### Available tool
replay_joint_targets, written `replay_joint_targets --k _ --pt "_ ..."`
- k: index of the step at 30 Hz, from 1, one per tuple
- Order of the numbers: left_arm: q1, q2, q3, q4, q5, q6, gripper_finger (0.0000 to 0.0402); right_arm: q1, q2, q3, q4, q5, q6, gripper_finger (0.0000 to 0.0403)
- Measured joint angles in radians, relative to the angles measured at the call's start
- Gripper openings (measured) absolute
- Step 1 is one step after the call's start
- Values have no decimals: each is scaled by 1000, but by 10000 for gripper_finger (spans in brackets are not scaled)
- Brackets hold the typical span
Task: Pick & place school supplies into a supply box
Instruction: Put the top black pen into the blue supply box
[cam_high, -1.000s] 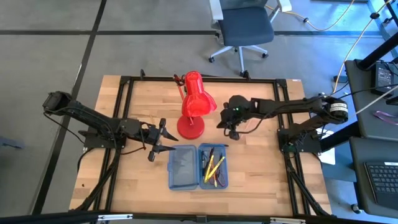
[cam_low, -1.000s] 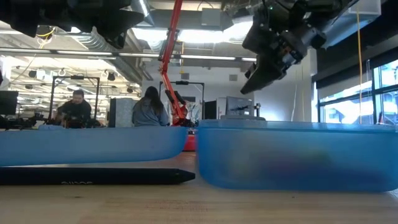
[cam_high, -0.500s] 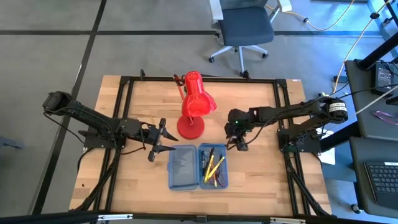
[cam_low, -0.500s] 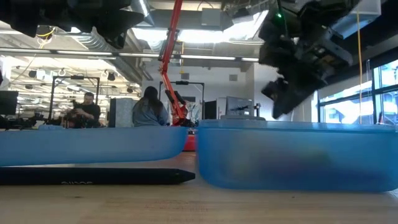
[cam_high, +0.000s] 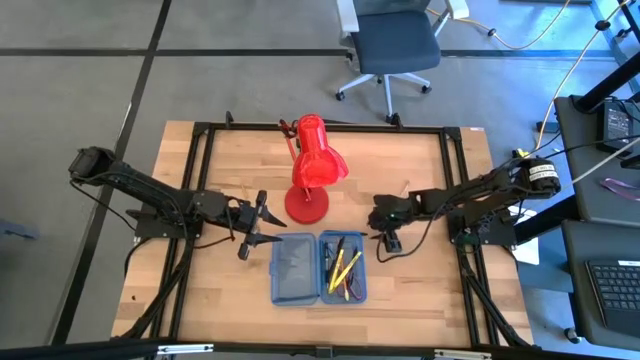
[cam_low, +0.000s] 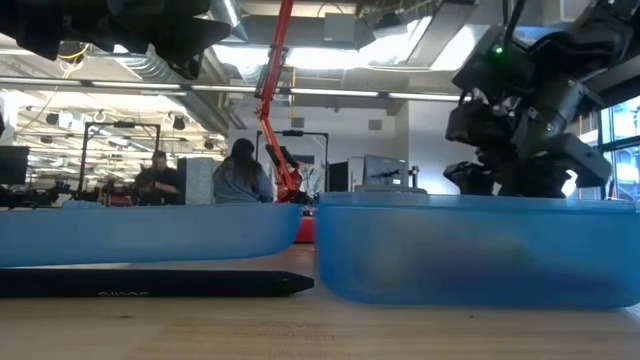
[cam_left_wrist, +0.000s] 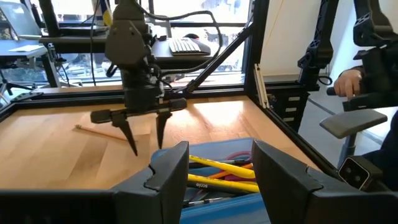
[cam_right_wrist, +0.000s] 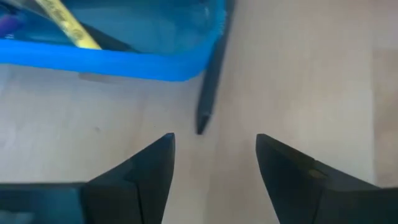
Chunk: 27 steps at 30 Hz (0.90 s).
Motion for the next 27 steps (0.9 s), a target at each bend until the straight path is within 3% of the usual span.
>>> replay_joint_targets --k 5,9,27 --pt "0 0 0 -13 0 0 169 29 0 -33 106 12 30 228" --pt "0 0 0 -21 -9 0 169 49 15 -34 123 93 27 228" --pt "0 0 0 -27 -19 0 169 46 186 -31 338 122 28 216"
